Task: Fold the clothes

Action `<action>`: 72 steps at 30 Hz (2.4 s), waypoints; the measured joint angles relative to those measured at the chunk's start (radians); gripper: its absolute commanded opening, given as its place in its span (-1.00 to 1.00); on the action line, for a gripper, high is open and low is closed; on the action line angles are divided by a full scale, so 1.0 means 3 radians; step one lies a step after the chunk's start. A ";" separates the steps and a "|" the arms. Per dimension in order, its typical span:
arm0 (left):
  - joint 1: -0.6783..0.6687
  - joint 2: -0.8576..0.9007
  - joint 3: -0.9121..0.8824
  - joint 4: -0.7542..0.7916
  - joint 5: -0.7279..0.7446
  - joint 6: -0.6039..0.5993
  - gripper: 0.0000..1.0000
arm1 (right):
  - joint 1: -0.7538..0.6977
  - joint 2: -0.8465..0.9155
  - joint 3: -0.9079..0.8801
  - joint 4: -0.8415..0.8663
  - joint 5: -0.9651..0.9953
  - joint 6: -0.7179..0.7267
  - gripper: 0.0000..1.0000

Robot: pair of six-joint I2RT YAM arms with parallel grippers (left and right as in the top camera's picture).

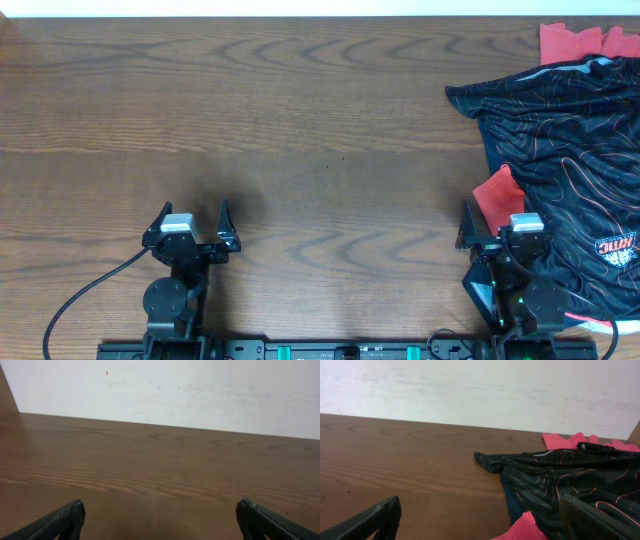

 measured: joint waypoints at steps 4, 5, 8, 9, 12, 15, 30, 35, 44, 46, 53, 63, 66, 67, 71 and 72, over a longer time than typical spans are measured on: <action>0.0000 0.0000 0.0000 0.0001 0.0000 0.0000 0.96 | 0.0000 0.0000 0.0000 -0.0001 -0.0001 0.0000 0.98; 0.0000 0.0000 0.0000 0.0001 -0.0001 -0.0001 0.96 | 0.0000 0.0000 0.0000 0.0000 -0.0001 0.0000 0.98; 0.0000 0.0000 0.0000 0.0001 0.0000 0.0000 0.96 | 0.0000 0.0000 0.0000 -0.0001 -0.0001 0.0000 0.99; 0.0000 0.0000 0.0000 0.0001 0.0000 0.0000 0.96 | 0.0000 0.0000 0.0000 -0.0001 -0.0001 0.0000 0.98; 0.0000 0.0000 0.0000 0.0001 0.0000 0.0000 0.96 | 0.0000 0.0000 0.0000 -0.0001 -0.0001 0.0000 0.98; 0.0000 0.0000 0.0000 0.0001 0.0000 0.0000 0.96 | 0.0000 0.0000 0.0000 -0.0001 -0.0001 0.0000 0.98; 0.0000 0.0000 0.0000 0.0001 0.0000 0.0000 0.95 | 0.0000 0.0000 0.0000 -0.0001 0.0000 0.0000 0.98; 0.0000 0.0000 0.0000 0.0000 0.0000 0.0000 0.95 | 0.0000 0.0000 0.0000 0.0000 -0.0001 -0.0001 0.99; 0.0000 0.0000 0.0000 0.0001 0.0000 0.0000 0.95 | 0.0000 0.0000 0.0000 -0.0001 -0.0001 0.0000 0.98; 0.0000 0.0000 0.0000 0.0001 0.0000 0.0000 0.96 | 0.0000 0.0000 0.0000 0.0000 -0.0001 0.0000 0.99; 0.0000 0.0000 0.0000 0.0000 -0.0001 0.0000 0.96 | 0.0000 0.0000 0.0000 0.0000 -0.0008 0.0000 0.98; 0.0000 0.0000 0.0000 0.0001 -0.0001 0.0000 0.96 | 0.0000 0.0010 0.0000 0.0003 -0.0053 0.0195 0.98; 0.0000 0.0001 0.0008 -0.0008 0.0008 -0.0004 0.96 | 0.0000 0.0069 0.0019 -0.0064 -0.0050 0.0267 0.98; 0.0000 0.0001 0.0022 -0.0033 0.0020 -0.0005 0.96 | 0.0000 0.0104 0.0051 -0.0128 -0.0042 0.0285 0.98; 0.0000 0.0095 0.0137 -0.0278 0.0036 -0.0014 0.96 | 0.0000 0.0355 0.0290 -0.0444 0.0070 0.0314 0.99; 0.0000 0.0155 0.0186 -0.0376 0.0036 -0.0014 0.96 | 0.0000 0.0454 0.0385 -0.0510 0.0113 0.0317 0.98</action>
